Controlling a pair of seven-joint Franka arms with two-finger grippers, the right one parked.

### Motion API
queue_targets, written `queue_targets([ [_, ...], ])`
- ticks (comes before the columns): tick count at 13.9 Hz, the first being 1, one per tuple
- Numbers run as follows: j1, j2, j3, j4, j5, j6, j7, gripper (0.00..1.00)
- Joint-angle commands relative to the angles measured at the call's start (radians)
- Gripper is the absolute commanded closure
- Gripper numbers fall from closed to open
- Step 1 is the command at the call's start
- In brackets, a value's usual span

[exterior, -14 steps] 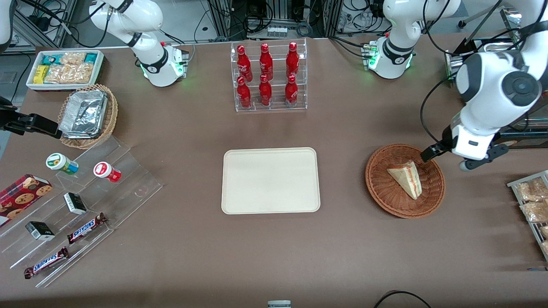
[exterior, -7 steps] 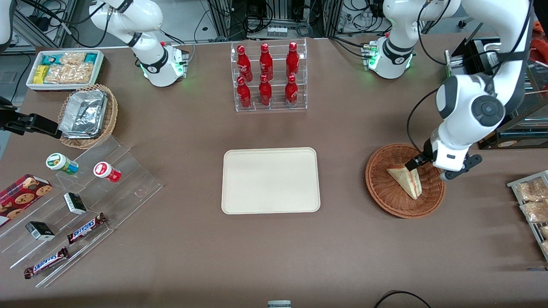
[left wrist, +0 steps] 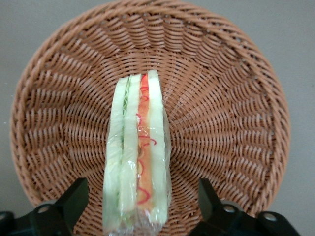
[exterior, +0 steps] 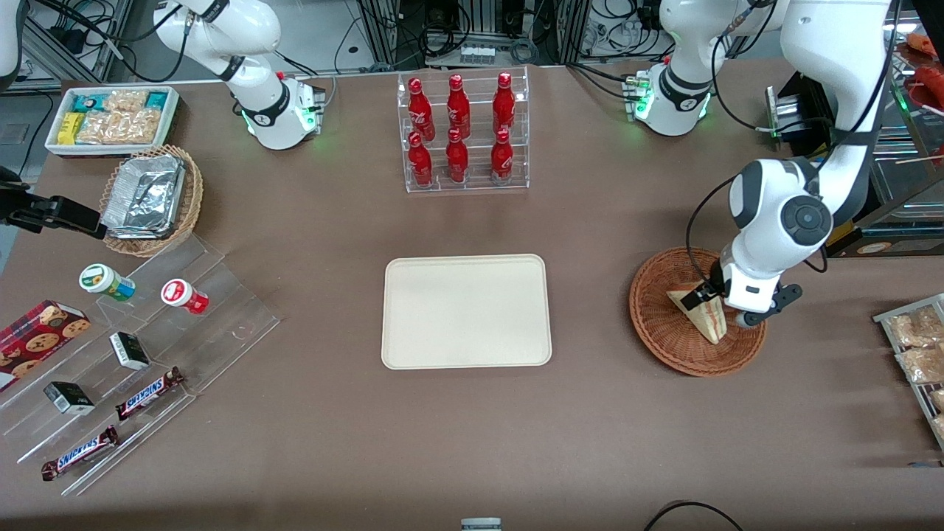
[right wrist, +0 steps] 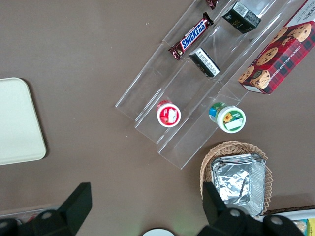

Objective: Place sandwich from basket to tray
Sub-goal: 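Lower the left gripper and close it on the wrapped sandwich, then lift the sandwich and carry it with the left gripper to the tray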

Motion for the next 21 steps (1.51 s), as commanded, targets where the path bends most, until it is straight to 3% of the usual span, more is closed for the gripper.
queue_targets([
  [1, -0.007, 0.006, 0.003, 0.0, -0.007, -0.013, 0.0, 0.99],
  [7, -0.023, 0.045, 0.0, 0.046, 0.0, -0.061, 0.002, 1.0],
  [10, -0.032, 0.026, 0.0, 0.122, 0.011, -0.198, -0.004, 1.0],
  [15, -0.145, 0.006, -0.002, 0.274, 0.04, -0.406, 0.007, 1.0],
  [21, -0.36, 0.07, -0.011, 0.414, 0.03, -0.423, 0.008, 1.0],
])
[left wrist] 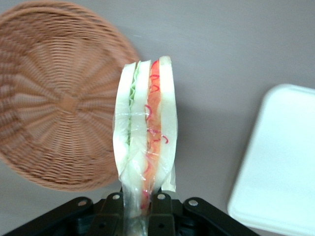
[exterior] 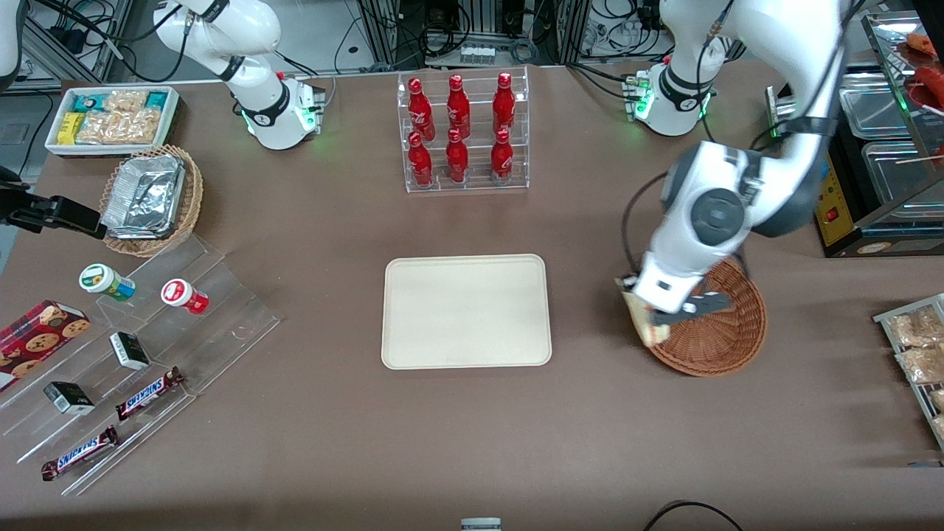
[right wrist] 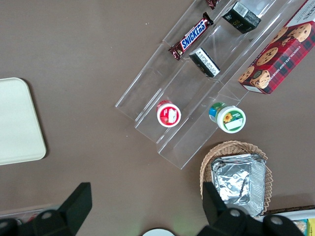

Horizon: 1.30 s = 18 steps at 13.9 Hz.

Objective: Place sandwich from basket to tray
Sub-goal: 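Lift the sandwich and carry it with the left gripper to the tray, then lower the sandwich onto the tray and open the left gripper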

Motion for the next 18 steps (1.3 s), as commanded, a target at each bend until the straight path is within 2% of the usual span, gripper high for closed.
queue_targets([
  [1, -0.085, 0.075, 0.01, 0.115, 0.006, -0.028, 0.0, 1.0],
  [5, -0.156, 0.202, -0.025, 0.25, 0.001, -0.022, 0.018, 1.0],
  [10, -0.186, 0.382, -0.085, 0.419, 0.001, -0.008, 0.017, 1.0],
  [18, -0.225, 0.463, -0.086, 0.422, 0.01, 0.089, 0.021, 1.0],
])
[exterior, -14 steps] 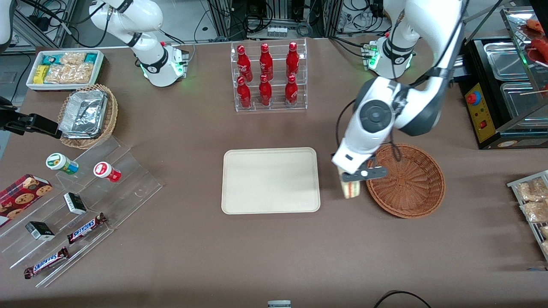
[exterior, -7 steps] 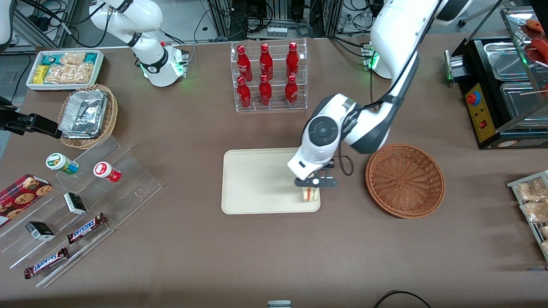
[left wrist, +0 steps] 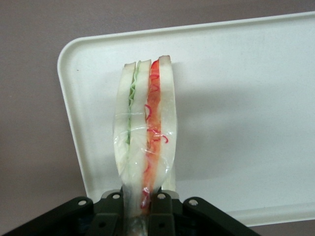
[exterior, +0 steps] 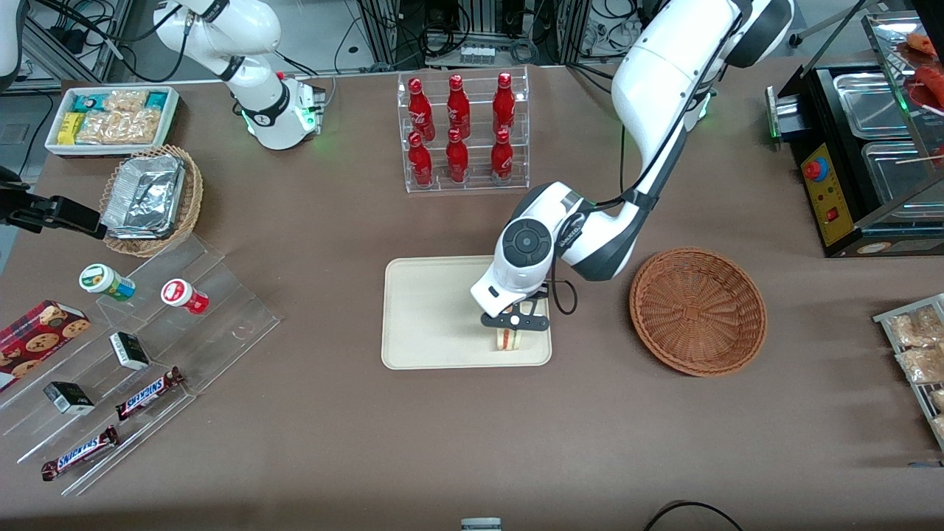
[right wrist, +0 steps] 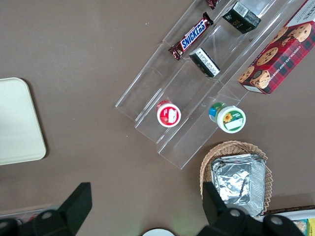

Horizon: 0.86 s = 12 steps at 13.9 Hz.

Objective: Place sandwich from basket to tray
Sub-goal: 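Lower the sandwich onto the tray and open the left gripper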

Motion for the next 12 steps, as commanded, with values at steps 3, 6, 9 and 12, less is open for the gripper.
queue_targets([
  [3, -0.035, 0.037, 0.005, 0.029, 0.013, 0.016, -0.002, 1.0],
  [6, -0.049, 0.044, 0.005, 0.027, 0.013, 0.018, -0.003, 1.0],
  [9, -0.049, 0.058, 0.006, 0.03, 0.016, 0.018, -0.002, 0.0],
  [12, -0.049, 0.055, 0.008, 0.03, 0.018, 0.018, -0.002, 0.0],
])
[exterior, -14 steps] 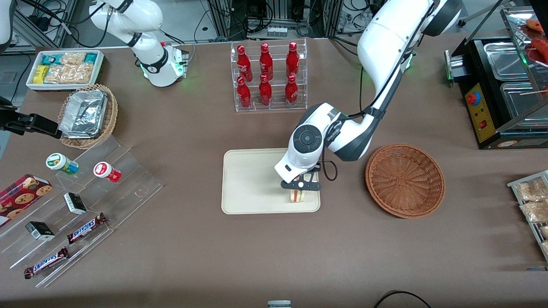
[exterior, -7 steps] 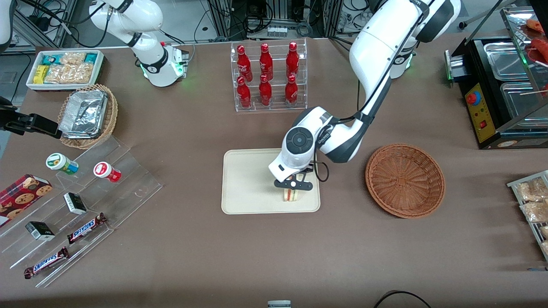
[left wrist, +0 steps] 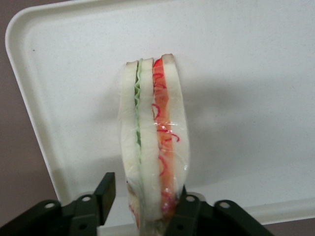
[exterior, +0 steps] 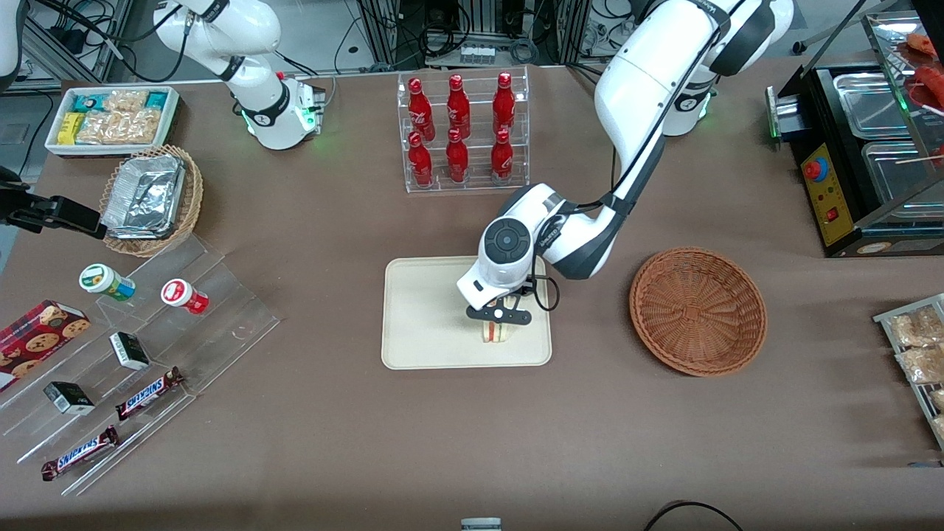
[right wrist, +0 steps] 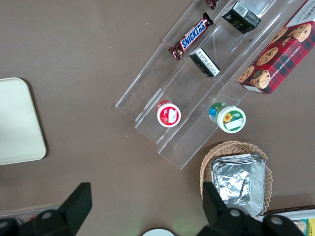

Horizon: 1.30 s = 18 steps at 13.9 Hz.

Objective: Place sandwich from basket to tray
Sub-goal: 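Lower the sandwich onto the tray and open the left gripper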

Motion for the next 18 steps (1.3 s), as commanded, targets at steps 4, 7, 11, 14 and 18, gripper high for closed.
queue_targets([
  [4, -0.008, 0.004, 0.006, 0.033, 0.013, -0.006, -0.003, 0.0],
  [7, -0.008, -0.022, 0.009, 0.042, 0.016, -0.032, -0.031, 0.0],
  [11, 0.006, -0.103, 0.009, 0.045, 0.013, -0.161, -0.031, 0.0],
  [14, 0.052, -0.179, 0.011, 0.06, 0.011, -0.247, -0.03, 0.0],
  [18, 0.188, -0.272, 0.006, 0.052, -0.004, -0.311, 0.003, 0.0],
])
